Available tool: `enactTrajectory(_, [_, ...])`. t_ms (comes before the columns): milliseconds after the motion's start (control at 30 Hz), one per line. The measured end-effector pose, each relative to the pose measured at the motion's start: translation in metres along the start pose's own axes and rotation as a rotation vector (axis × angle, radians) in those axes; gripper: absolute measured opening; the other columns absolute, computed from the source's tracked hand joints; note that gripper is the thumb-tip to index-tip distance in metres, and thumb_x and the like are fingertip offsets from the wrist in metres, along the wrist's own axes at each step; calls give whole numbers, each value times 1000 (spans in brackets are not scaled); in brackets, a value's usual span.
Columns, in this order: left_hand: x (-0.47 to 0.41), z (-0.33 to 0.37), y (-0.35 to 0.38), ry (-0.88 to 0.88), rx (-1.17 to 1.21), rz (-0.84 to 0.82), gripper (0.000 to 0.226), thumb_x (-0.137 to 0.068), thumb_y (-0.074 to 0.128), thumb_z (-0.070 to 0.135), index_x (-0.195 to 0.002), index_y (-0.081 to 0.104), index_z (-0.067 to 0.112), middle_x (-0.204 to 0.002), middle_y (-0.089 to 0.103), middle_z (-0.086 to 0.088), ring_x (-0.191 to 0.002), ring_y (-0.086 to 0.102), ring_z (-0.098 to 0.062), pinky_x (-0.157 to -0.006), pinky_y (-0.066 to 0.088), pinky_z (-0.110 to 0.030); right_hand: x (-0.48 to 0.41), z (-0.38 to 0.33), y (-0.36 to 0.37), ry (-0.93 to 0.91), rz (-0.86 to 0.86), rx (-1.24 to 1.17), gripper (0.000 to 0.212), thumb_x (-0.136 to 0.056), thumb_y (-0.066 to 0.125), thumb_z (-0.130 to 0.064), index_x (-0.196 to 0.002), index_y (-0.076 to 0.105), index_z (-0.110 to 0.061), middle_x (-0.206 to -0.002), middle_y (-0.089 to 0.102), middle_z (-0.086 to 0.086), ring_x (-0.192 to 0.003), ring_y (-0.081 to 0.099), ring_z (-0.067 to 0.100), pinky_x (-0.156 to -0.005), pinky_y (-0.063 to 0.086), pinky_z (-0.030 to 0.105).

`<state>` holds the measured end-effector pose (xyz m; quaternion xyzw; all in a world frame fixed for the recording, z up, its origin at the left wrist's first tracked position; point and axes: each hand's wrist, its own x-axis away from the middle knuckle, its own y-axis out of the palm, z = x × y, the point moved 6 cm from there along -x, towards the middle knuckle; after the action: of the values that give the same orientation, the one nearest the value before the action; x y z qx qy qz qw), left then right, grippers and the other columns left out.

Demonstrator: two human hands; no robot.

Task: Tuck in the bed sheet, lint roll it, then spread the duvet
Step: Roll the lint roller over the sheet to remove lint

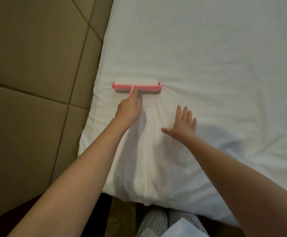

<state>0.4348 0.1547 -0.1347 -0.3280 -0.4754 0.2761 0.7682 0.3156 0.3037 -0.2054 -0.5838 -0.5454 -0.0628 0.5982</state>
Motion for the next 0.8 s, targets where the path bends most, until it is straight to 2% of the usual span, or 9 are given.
enactTrajectory(67, [1, 1, -1, -11, -27, 10, 58, -100, 33, 19, -151, 8, 27, -68, 48, -7, -58, 46, -19, -53, 34, -31, -18, -14, -16, -42, 10, -3, 108, -83, 59, -56, -147, -19, -18, -155, -23, 9, -143, -19, 26, -115, -8, 44])
enactTrajectory(133, [18, -8, 13, -12, -48, 6, 60, -99, 34, 18, -151, 6, 25, -74, 56, -17, -66, 53, -31, -59, 40, -36, -33, -23, -34, -79, 25, 26, 109, -82, 59, -57, -147, -19, -18, -155, -23, 8, -143, -20, 26, -114, -9, 44])
enactTrajectory(233, [32, -9, 26, -14, -45, -40, 63, -98, 35, 18, -151, 1, 25, -74, 55, -16, -67, 54, -32, -58, 35, -32, -55, -24, -51, -94, 0, 76, 111, -81, 59, -59, -147, -20, -17, -155, -25, 8, -142, -22, 27, -114, -10, 45])
enactTrajectory(400, [-81, 19, -22, 47, -76, 50, 62, -99, 34, 16, -151, 2, 23, -89, 61, -28, -79, 58, -40, -66, 39, -37, -82, -24, -49, -121, -48, 146, 114, -81, 58, -60, -146, -24, -15, -151, -31, 13, -139, -28, 30, -113, -14, 47])
enactTrajectory(533, [-148, 61, -37, 15, -71, 73, 60, -100, 30, 19, -150, -2, 28, -78, 54, -15, -73, 54, -33, -61, 36, -34, -90, -20, -41, -129, -27, 144, 117, -78, 56, -66, -144, -26, -17, -151, -32, 12, -138, -30, 29, -109, -20, 45])
enactTrajectory(600, [-134, 56, -27, 20, -36, 103, 62, -99, 31, 19, -151, -2, 27, -79, 57, -18, -73, 55, -35, -61, 37, -35, -88, -19, -38, -185, 15, 139, 114, -77, 55, -67, -146, -21, -17, -154, -21, 16, -141, -24, 32, -110, -20, 45])
enactTrajectory(667, [-87, 33, -3, 35, 20, 81, 64, -95, 29, 25, -148, -7, 30, -80, 60, -21, -73, 59, -37, -60, 38, -37, -86, -16, -38, -239, 118, 129, 107, -72, 48, -70, -151, 0, -15, -155, 8, 22, -143, -13, 33, -112, -11, 45])
enactTrajectory(733, [-19, 11, 18, 34, 28, -42, 66, -90, 25, 32, -141, -16, 42, -74, 59, -16, -68, 59, -35, -59, 43, -40, -83, -13, -39, -271, 173, 142, 99, -70, 37, -70, -146, 12, -11, -149, 21, 21, -144, -14, 30, -112, -5, 45])
enactTrajectory(800, [27, 1, 27, 19, 31, -135, 66, -92, 28, 30, -138, -16, 46, -69, 56, -14, -64, 57, -32, -59, 46, -42, -80, -10, -39, -327, 209, 174, 96, -72, 45, -66, -144, 19, -9, -147, 28, 23, -144, -5, 33, -113, -1, 45])
